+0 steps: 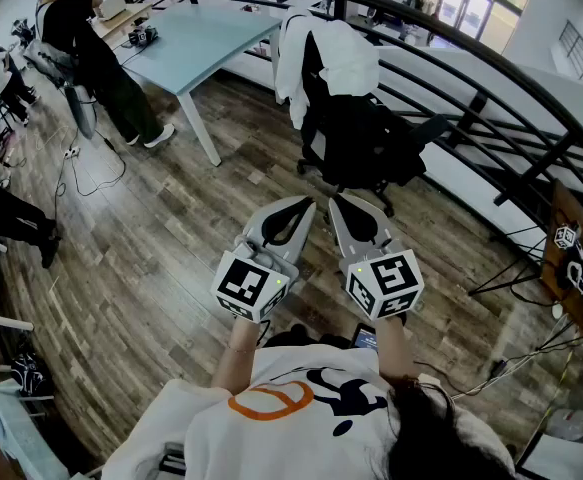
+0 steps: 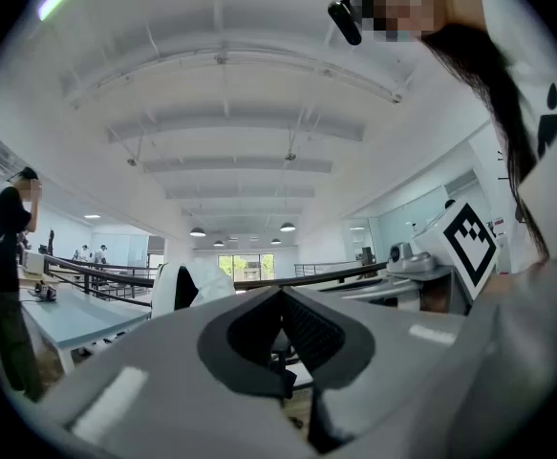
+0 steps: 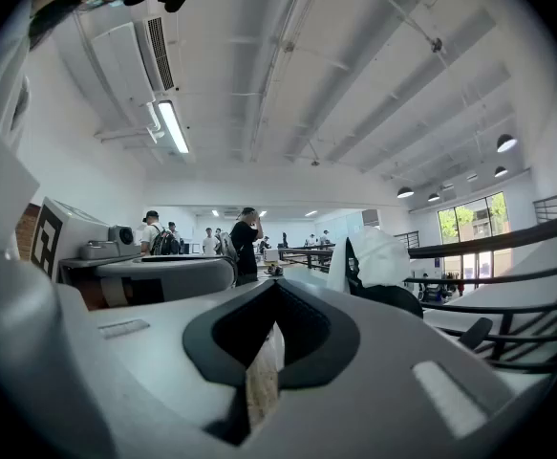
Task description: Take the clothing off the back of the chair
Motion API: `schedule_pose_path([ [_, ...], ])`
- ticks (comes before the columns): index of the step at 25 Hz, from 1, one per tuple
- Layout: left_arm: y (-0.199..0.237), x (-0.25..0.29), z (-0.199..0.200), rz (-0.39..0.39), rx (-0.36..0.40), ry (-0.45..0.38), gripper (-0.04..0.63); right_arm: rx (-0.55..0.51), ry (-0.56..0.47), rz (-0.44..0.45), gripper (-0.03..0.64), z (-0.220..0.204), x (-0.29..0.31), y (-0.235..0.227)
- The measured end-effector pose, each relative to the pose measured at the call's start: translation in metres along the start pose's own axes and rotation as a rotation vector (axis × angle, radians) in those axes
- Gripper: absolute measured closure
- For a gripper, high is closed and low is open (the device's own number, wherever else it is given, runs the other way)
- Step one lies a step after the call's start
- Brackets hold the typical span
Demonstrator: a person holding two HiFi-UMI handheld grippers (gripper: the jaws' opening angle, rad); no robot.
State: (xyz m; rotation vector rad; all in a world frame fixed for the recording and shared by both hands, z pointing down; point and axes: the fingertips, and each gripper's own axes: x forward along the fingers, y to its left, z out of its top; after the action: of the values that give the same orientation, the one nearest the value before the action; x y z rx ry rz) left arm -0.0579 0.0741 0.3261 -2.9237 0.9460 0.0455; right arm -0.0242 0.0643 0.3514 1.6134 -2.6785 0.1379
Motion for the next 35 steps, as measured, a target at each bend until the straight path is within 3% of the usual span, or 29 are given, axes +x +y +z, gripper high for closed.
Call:
schedule_pose_path([
  [25,0.044,-0.027,-0.02,-0.028,-0.049,0.003,0.595,0.038,0.015,-0.041,0.612,-0.022,0.028,0.027],
  [35,0.07,-0.004,-0.028,-0.013,-0.058,0.014,0.594,0.039,0.03,-0.06,0.611,-0.024,0.048,-0.005],
])
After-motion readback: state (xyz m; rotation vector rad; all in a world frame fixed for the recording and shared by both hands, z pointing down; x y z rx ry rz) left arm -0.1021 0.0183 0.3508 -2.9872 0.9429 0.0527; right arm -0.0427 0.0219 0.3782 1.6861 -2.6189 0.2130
